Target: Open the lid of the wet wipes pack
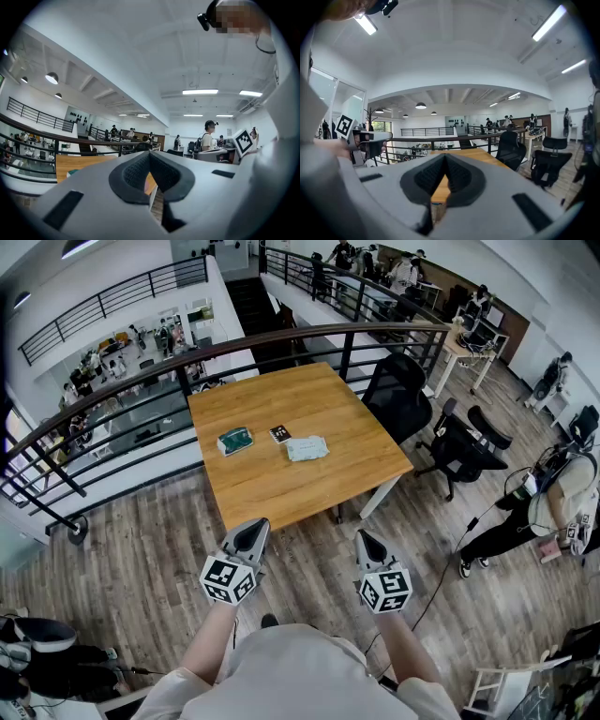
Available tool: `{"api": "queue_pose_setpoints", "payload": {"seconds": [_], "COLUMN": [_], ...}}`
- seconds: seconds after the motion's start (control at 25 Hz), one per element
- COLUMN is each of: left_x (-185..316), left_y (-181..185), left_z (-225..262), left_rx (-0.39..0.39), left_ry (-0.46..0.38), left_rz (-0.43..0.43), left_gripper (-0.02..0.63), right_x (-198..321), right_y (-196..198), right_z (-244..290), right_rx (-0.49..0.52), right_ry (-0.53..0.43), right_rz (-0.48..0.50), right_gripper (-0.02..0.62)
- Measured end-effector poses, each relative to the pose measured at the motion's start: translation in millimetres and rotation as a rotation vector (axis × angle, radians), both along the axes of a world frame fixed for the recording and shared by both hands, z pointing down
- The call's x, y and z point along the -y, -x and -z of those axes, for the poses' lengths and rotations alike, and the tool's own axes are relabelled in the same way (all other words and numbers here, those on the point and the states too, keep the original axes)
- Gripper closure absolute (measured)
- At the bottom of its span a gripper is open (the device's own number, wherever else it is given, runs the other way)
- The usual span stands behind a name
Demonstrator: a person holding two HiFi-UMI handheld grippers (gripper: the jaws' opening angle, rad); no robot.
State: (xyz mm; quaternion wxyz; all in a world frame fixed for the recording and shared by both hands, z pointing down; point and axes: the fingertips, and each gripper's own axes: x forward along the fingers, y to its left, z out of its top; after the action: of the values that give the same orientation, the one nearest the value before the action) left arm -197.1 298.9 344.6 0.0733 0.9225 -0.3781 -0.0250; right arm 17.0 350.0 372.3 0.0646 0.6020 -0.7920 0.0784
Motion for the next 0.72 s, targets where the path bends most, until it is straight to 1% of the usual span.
{"api": "queue_pose_setpoints", "payload": {"seconds": [0.72], "left_x": [11], "left_y": [2], "left_z": [-4], "left_rx": [0.003], "left_ry": [0.017], "left_rz": [-0.008], "left_gripper": [0.613], "right_x": [12], "right_y": [9], "right_z": [-1], "right_rx": [-0.004], "right_ry": [-0.001], "right_rz": [-0.004], "right_gripper": [0.594]}}
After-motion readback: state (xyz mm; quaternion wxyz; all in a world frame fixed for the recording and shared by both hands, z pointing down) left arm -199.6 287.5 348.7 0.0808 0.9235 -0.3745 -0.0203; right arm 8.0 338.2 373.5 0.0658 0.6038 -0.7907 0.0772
